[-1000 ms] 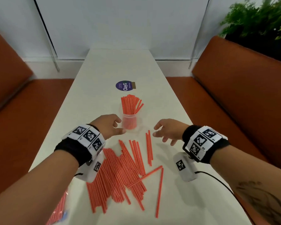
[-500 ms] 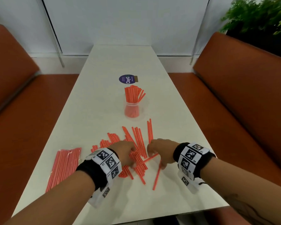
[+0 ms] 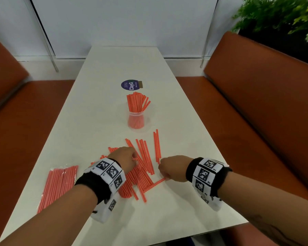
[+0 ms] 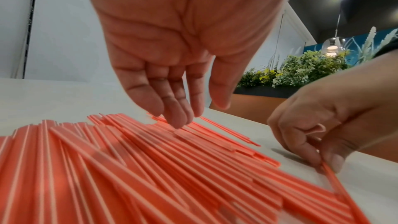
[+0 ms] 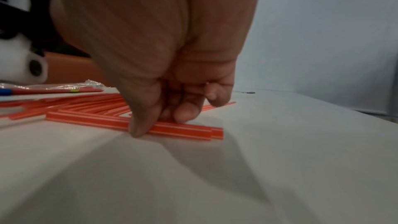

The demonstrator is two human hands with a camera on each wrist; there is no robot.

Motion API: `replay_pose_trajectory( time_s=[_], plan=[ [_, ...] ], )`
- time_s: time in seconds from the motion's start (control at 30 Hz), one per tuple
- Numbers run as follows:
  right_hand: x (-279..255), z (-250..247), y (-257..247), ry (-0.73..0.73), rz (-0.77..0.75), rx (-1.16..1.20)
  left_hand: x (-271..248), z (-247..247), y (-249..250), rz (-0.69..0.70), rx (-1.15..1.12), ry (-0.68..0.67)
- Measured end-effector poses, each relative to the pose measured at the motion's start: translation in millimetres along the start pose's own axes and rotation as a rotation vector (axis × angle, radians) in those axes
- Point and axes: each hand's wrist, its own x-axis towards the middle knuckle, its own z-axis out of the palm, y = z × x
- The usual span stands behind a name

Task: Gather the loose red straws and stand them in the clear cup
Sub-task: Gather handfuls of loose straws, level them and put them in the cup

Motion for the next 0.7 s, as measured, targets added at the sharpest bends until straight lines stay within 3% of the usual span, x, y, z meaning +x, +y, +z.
replay_pose_trajectory(
  time_s=[0.2,0.33,0.5,0.7],
  plan=[
    [-5.4,-34.1,33.8,0.167,0.189,0.4,13.3,-9.2,-4.9,-0.086,-0.016,0.019],
    [25.4,-51.7,45.8,0.231,0.43,0.655,25.0,-13.1,0.7,-0.096,-0.014,0.03],
    [71.1,-46.3,37.5,0.074,0.567,0.536,37.9,-18.6,9.3,-0.093,-0.061,0.07],
    [88.7,-47.9,20.6,0.154,0.608,0.463,43.9,-21.4,3.6,-0.112,-0.096,0.081]
  ],
)
